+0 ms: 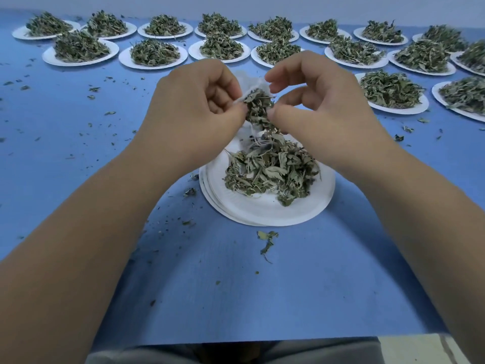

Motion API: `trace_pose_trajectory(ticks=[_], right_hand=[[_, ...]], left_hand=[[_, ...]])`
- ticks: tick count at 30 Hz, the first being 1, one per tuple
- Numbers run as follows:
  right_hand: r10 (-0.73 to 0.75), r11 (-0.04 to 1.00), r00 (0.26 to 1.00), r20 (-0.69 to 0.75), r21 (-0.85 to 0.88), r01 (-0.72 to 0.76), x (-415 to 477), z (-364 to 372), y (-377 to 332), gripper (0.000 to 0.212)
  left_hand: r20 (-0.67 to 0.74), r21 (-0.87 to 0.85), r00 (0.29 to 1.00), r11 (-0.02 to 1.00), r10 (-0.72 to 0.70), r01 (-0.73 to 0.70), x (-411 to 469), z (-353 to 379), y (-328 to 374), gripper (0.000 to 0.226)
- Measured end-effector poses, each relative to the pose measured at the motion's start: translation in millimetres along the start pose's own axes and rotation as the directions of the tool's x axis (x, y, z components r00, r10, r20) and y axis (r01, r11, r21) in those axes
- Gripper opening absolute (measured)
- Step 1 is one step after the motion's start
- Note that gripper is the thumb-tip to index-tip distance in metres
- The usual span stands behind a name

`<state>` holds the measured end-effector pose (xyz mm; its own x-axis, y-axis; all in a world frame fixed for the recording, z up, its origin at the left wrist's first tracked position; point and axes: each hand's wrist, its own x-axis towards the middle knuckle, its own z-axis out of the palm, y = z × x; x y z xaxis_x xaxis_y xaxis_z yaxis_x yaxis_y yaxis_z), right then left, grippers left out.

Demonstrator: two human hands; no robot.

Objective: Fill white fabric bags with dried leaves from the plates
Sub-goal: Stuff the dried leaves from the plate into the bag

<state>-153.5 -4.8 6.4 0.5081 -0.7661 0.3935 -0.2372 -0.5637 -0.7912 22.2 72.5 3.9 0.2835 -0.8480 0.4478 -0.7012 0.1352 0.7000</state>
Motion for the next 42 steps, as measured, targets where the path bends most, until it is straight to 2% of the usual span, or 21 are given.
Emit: trace_pose_trajectory(ticks=[4, 10, 19, 23, 25, 29, 33, 36, 42], right_hand=[[-0.051, 0.998, 0.997, -0.052, 0.044, 0.053, 0.9, -2.2, -0.3, 0.012], [-0.122, 0.993, 0.992, -0.042, -0.006, 0.122, -4.0, 3.6, -1.0, 0.012], [-0.233, 0.939, 0.963, -0.135, -0.291, 0.186, -4.7, 5.3, 1.9, 0.023], [-0.112, 0.971, 0.989, -0.097, -0.224, 0.088, 1.6, 4.8, 3.7, 0.032], [-0.066, 0.981, 0.992, -0.106, -0.188, 0.045, 4.2, 7.1, 4.9, 0.029], [-0.071, 0.979, 0.989, -0.126, -0.197, 0.045, 5.6, 9.8, 3.7, 0.018], [0.002, 0.994, 0.998, 0.06, -0.106, 0.004, 4.1, 2.2, 2.0, 0.024], [0.032, 0.998, 0.991, 0.131, -0.051, -0.025, 4.7, 0.1, 2.0, 0.033], [0.003, 0.986, 0.999, 0.037, -0.167, 0.003, 9.3, 11.7, 5.1, 0.019]], left_hand=[[-0.001, -0.037, 1.0, 0.999, -0.02, 0.02, 0.3, -0.6, 1.1, 0.004], [0.051, -0.088, 0.999, 0.996, -0.006, 0.01, -1.7, 0.6, 5.0, 0.004], [0.191, -0.219, 0.979, 0.975, 0.077, -0.034, -3.9, -0.9, 8.4, 0.004], [0.265, -0.242, 0.953, 0.967, 0.148, -0.083, -6.4, 0.2, 10.4, 0.005], [0.268, -0.242, 0.949, 0.965, 0.168, -0.103, -6.6, 1.7, 10.2, 0.005], [0.233, -0.233, 0.958, 0.966, 0.165, -0.11, -6.1, 1.5, 7.9, 0.006], [0.11, -0.177, 0.986, 0.979, 0.123, -0.102, -1.7, 0.4, 3.5, 0.006], [0.093, -0.204, 0.992, 0.977, 0.081, -0.061, -0.6, -0.4, 2.3, 0.005], [0.213, -0.28, 0.969, 0.958, 0.128, -0.065, -4.4, 2.6, 6.9, 0.011]])
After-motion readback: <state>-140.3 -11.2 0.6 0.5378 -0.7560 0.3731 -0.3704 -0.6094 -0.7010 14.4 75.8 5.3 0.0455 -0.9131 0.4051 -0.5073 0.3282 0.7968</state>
